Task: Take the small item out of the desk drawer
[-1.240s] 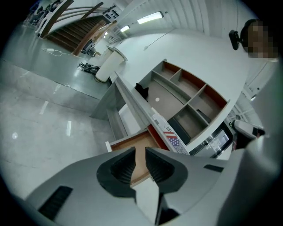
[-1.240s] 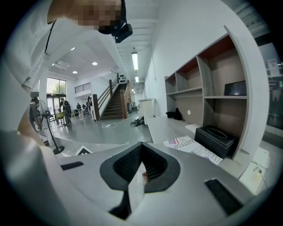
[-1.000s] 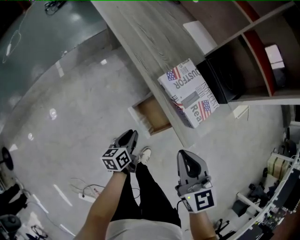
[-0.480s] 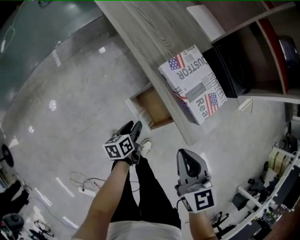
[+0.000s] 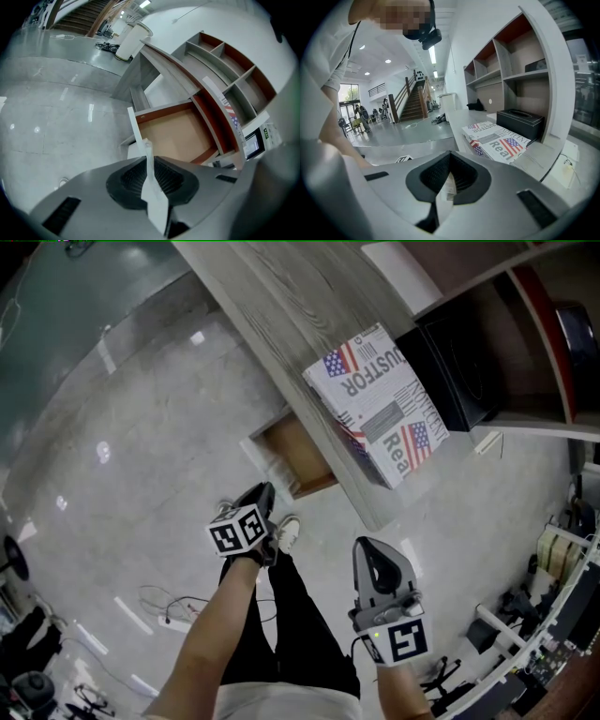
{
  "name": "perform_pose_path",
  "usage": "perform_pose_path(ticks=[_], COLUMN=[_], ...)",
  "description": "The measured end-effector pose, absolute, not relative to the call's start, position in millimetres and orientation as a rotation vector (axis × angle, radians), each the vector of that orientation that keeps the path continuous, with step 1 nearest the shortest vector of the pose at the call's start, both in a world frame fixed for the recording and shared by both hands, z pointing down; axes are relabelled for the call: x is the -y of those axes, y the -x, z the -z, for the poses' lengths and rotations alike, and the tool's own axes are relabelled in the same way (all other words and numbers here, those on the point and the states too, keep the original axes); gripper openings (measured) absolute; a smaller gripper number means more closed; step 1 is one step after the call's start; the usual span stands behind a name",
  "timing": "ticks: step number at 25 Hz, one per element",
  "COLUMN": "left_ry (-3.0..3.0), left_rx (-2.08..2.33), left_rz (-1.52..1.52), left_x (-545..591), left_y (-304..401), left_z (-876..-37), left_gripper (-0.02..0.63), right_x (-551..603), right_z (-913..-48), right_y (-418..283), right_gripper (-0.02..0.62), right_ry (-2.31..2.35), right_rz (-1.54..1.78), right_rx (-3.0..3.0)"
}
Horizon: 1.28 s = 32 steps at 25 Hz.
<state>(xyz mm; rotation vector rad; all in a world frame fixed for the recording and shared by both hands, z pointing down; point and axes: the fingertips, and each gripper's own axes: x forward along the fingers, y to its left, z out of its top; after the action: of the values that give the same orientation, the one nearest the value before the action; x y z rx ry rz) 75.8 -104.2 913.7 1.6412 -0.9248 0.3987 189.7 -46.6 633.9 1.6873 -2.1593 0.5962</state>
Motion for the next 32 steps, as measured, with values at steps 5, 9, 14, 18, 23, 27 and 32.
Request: perform_pose_path(ticks=[5,9,14,18,23,27,32], left_ry=[-1.676,-1.729,-1.778,-1.806,-1.878,-1.948,-2.015], left_rx=[0.911,0.895,0.887,0.881,0.884,0.903,0.946], left_rz=[-0.384,-0.384,-0.382,-0.376,-0.379,-0.374,-0.340], left_x=[105,108,115,116,126,131,136], left_y=[-73,-68,-63,-61,-56,-45,-33], left_z=[-907,-898,-890,-873,-835,-794,-745], left_gripper=[0.020,0.018,0.017,0.017,0.017,0.017,0.017], right_x=[44,46,50,48,56,59,61], right_z=[-636,-640,-637,-624,-591,-559,-523], right_y=[-193,-187,-179,-178,-176,-166,-157], right_gripper=[0.021,0.021,0.021,0.021,0.021,0.021,0.021], right_ry=[-1.713,-1.729,-1.750,-1.764,-1.799,-1.799,-1.767], right_rz=[-0.615,-0.643,-0.624,-0.602,-0.524,-0.465,-0.388], right_rx=[2.149,2.158,2.180,2.181,2.210,2.252,2.304])
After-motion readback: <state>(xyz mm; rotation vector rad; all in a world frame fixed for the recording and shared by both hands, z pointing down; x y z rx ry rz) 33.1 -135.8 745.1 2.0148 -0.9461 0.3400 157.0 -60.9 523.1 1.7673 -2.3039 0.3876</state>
